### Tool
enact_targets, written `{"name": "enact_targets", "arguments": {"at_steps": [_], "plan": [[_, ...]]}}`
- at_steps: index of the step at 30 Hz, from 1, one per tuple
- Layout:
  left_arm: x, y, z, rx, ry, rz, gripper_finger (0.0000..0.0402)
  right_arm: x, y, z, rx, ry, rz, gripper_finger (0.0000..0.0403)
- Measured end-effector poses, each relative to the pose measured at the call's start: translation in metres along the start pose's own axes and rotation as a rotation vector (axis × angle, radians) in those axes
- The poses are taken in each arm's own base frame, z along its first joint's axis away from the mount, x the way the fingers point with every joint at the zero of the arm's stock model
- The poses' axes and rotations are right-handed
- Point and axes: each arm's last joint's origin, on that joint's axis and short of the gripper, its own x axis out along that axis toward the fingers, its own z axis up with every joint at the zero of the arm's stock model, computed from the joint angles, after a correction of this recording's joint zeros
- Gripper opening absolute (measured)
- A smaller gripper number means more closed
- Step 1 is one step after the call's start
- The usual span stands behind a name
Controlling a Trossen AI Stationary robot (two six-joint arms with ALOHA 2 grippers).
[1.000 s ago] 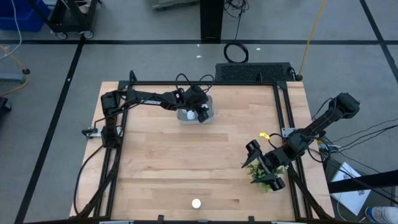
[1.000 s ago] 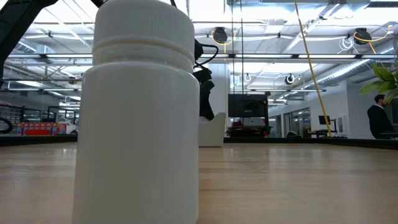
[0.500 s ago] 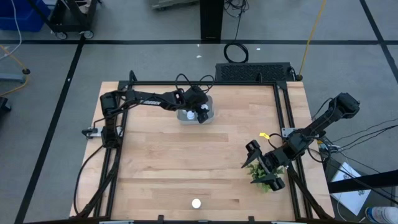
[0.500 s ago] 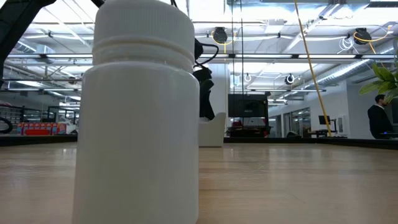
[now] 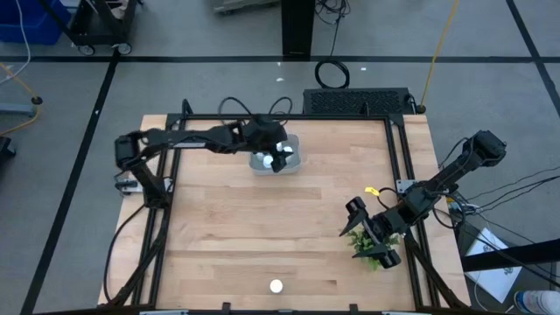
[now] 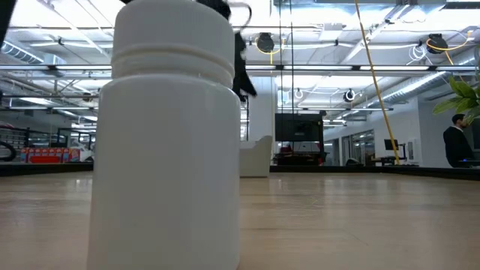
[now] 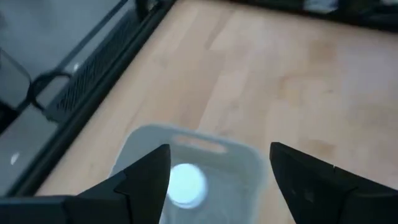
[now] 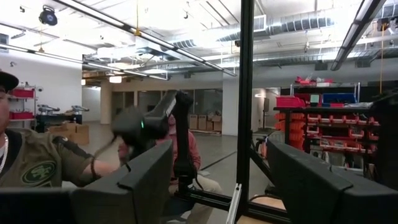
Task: Pick and place pill bottles into a basket
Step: Put the white bottle into the gray bin
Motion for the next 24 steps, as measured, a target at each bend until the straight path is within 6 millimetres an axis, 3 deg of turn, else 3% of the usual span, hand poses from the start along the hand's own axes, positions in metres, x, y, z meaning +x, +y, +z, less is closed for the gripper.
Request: {"name": "enact_targets", "arguments": {"at_steps": [11, 16, 24], "plan": [[-0.116, -0.037, 0.045, 0.065, -0.321, -0.121, 0.0283, 0.0, 0.0, 0.0, 0.001, -0.005, 0.0, 0.0254], [-0.16, -0.052, 0.048, 0.102, -0.407, -0.173, 0.0283, 0.0, 0.0, 0.0, 0.001, -0.004, 0.0, 0.0254], [-0.205, -0.079, 0.043, 0.191, -0.491, -0.279, 0.0283, 0.0, 0.0, 0.0, 0.001, -0.002, 0.0, 0.0254]]}}
